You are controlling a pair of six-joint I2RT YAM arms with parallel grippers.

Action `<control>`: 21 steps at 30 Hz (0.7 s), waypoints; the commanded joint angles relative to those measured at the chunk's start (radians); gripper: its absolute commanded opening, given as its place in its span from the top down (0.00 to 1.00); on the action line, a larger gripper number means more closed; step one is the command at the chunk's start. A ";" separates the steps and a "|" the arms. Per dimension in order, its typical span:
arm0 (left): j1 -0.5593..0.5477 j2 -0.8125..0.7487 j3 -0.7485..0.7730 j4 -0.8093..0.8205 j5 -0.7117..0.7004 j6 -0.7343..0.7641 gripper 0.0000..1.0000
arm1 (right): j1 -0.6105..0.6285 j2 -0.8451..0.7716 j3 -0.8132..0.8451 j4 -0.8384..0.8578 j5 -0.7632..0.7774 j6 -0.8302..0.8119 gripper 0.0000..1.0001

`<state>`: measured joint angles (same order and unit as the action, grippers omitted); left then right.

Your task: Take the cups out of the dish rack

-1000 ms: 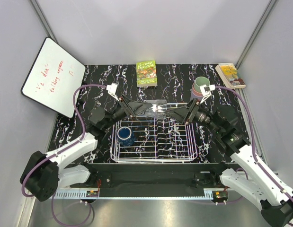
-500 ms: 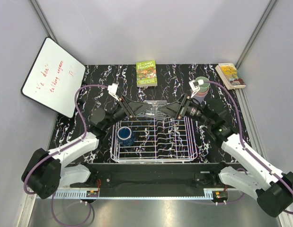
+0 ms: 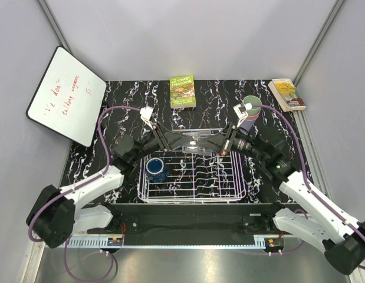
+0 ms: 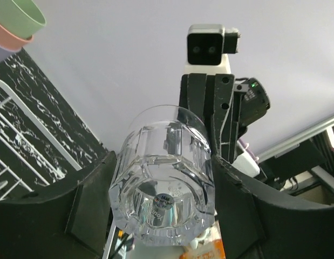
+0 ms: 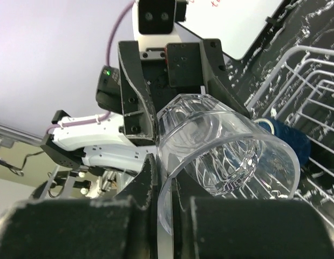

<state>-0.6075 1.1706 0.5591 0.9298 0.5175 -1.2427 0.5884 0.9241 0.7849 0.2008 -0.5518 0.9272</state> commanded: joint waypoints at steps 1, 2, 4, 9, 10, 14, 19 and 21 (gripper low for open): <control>0.014 -0.101 0.051 -0.166 -0.030 0.153 0.31 | 0.001 -0.123 0.089 -0.271 0.191 -0.215 1.00; 0.017 -0.115 0.074 -0.272 -0.057 0.202 0.11 | 0.001 -0.129 0.103 -0.306 0.213 -0.229 1.00; 0.021 -0.165 0.110 -0.430 -0.120 0.258 0.04 | 0.002 -0.134 0.154 -0.400 0.283 -0.278 1.00; 0.028 -0.227 0.182 -0.882 -0.414 0.359 0.01 | 0.001 -0.044 0.322 -0.648 0.515 -0.350 1.00; 0.028 -0.224 0.191 -0.926 -0.445 0.364 0.01 | 0.001 0.023 0.394 -0.682 0.594 -0.375 1.00; 0.026 -0.192 0.264 -1.233 -0.626 0.361 0.01 | -0.001 0.283 0.655 -0.862 0.785 -0.418 1.00; 0.025 -0.173 0.312 -1.463 -0.787 0.332 0.01 | -0.025 0.707 1.138 -1.113 0.955 -0.406 1.00; 0.025 -0.178 0.317 -1.497 -0.832 0.321 0.01 | -0.059 0.898 1.375 -1.226 0.929 -0.372 1.00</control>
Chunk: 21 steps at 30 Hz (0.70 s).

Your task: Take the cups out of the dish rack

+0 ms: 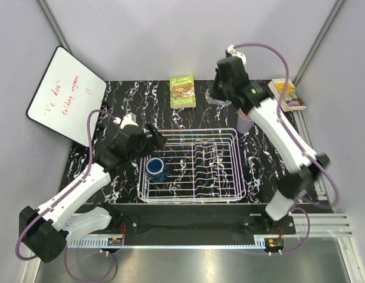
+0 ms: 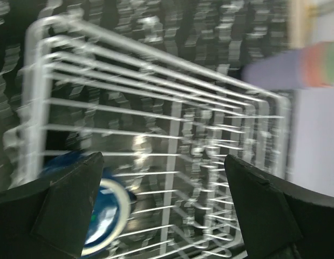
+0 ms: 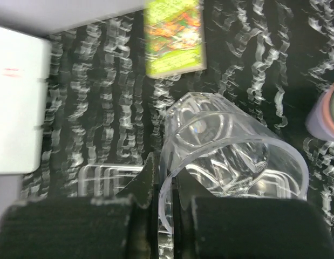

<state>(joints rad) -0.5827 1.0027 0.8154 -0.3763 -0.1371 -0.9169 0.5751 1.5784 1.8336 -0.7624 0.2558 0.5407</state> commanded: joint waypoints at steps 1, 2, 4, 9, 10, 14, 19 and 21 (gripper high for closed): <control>0.000 -0.010 0.067 -0.220 -0.189 -0.008 0.01 | -0.060 0.315 0.423 -0.315 0.105 0.025 1.00; 0.000 -0.012 0.070 -0.231 -0.208 -0.008 0.01 | -0.087 0.391 0.529 -0.371 0.091 0.037 1.00; 0.000 -0.018 0.073 -0.252 -0.220 -0.005 0.01 | -0.110 0.625 0.885 -0.541 0.054 0.057 1.00; 0.000 -0.021 0.073 -0.257 -0.222 0.010 0.01 | -0.179 0.786 0.972 -0.525 -0.007 0.085 1.00; 0.000 -0.018 0.073 -0.257 -0.223 0.016 0.01 | -0.184 0.764 0.893 -0.487 -0.007 0.085 1.00; 0.000 0.014 0.068 -0.256 -0.233 0.021 0.01 | -0.178 0.778 0.800 -0.463 0.029 0.073 1.00; 0.000 0.083 0.082 -0.250 -0.200 0.021 0.01 | -0.152 0.801 0.814 -0.462 0.057 0.033 1.00; 0.000 0.117 0.090 -0.250 -0.190 0.020 0.01 | -0.152 0.813 0.806 -0.462 0.051 0.027 1.00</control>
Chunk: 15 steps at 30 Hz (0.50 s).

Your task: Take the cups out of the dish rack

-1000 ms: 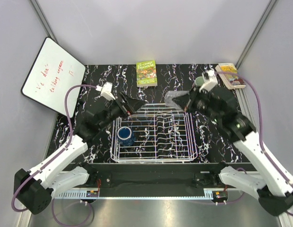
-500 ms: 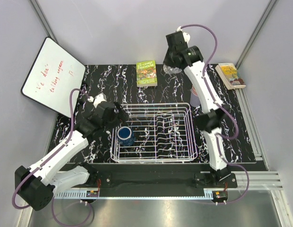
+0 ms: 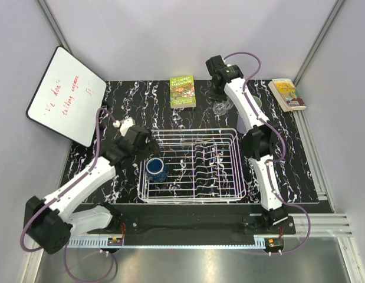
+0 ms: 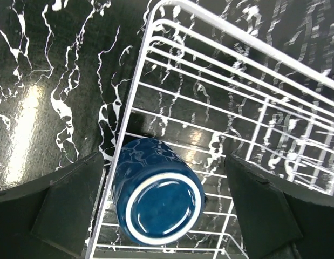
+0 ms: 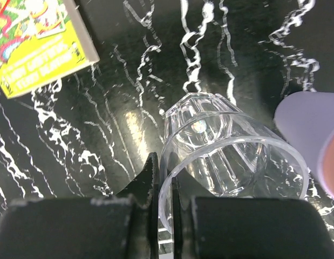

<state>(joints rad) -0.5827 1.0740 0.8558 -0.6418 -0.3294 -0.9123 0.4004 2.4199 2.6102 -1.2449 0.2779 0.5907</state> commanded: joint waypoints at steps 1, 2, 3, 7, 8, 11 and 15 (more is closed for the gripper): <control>0.000 0.052 0.052 0.016 0.012 0.012 0.02 | 0.025 -0.024 0.025 0.019 0.029 -0.023 1.00; 0.000 0.066 0.054 0.016 0.015 0.009 0.02 | 0.023 -0.016 0.010 0.019 0.027 -0.026 1.00; -0.002 0.069 0.054 0.017 0.016 0.007 0.02 | 0.023 -0.012 0.001 0.019 0.026 -0.028 1.00; 0.000 0.080 0.049 0.021 0.010 0.001 0.03 | 0.025 0.014 -0.042 0.018 0.007 -0.032 1.00; 0.000 0.084 0.048 0.022 0.007 0.001 0.03 | 0.028 0.024 -0.055 0.018 0.007 -0.035 1.00; -0.002 0.089 0.048 0.024 0.004 0.001 0.04 | 0.028 0.044 -0.076 0.018 0.004 -0.043 1.00; -0.002 0.095 0.048 0.024 0.004 0.001 0.04 | 0.031 0.067 -0.094 0.021 -0.003 -0.048 1.00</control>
<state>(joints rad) -0.5827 1.1591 0.8585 -0.6415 -0.3191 -0.9131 0.4248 2.4687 2.5263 -1.2373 0.2714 0.5640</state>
